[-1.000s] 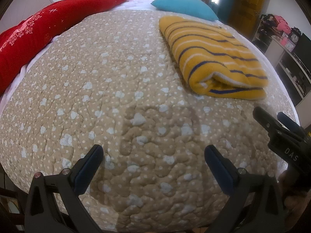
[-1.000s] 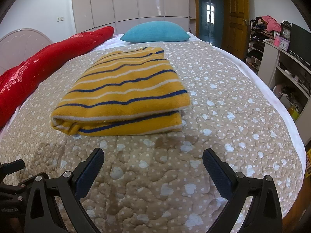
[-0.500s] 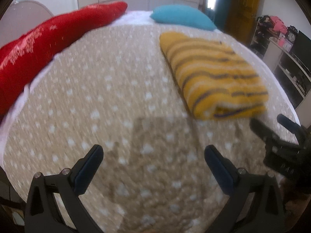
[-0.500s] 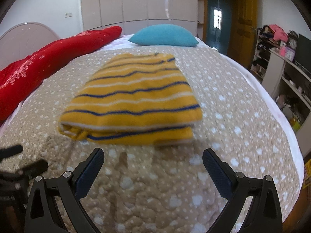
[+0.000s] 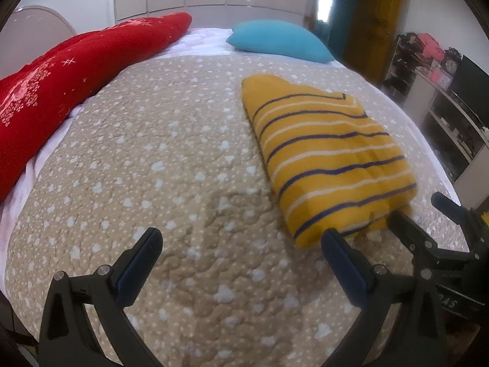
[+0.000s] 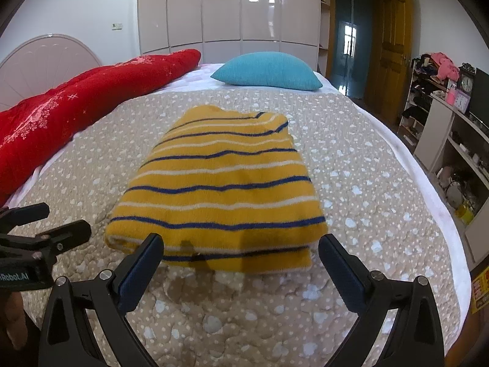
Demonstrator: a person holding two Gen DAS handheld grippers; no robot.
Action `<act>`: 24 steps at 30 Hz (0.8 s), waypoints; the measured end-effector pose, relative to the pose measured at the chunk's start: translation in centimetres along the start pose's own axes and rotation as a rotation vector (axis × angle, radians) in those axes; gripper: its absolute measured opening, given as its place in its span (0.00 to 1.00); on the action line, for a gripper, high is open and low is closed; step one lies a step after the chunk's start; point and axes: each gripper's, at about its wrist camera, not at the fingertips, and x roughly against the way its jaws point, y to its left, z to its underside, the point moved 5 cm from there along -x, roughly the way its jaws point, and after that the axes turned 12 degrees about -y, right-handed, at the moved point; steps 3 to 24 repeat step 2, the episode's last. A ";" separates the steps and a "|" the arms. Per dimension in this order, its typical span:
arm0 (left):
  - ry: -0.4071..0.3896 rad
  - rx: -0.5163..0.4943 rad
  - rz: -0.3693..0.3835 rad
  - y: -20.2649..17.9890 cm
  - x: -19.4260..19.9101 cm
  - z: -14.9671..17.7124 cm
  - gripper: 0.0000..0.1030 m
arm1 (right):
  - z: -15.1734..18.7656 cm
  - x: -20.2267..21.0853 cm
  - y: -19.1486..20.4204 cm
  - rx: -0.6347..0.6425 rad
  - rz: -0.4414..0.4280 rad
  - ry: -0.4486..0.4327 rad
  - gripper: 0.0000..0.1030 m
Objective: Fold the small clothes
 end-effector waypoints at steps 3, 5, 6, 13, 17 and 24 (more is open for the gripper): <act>0.005 -0.008 0.004 -0.3 -0.3 0.0 1.00 | 0.0 -0.3 -0.2 -0.002 0.003 0.009 1.00; 0.005 -0.008 0.004 -0.3 -0.3 0.0 1.00 | 0.0 -0.3 -0.2 -0.002 0.003 0.009 1.00; 0.005 -0.008 0.004 -0.3 -0.3 0.0 1.00 | 0.0 -0.3 -0.2 -0.002 0.003 0.009 1.00; 0.005 -0.008 0.004 -0.3 -0.3 0.0 1.00 | 0.0 -0.3 -0.2 -0.002 0.003 0.009 1.00; 0.005 -0.008 0.004 -0.3 -0.3 0.0 1.00 | 0.0 -0.3 -0.2 -0.002 0.003 0.009 1.00; 0.005 -0.008 0.004 -0.3 -0.3 0.0 1.00 | 0.0 -0.3 -0.2 -0.002 0.003 0.009 1.00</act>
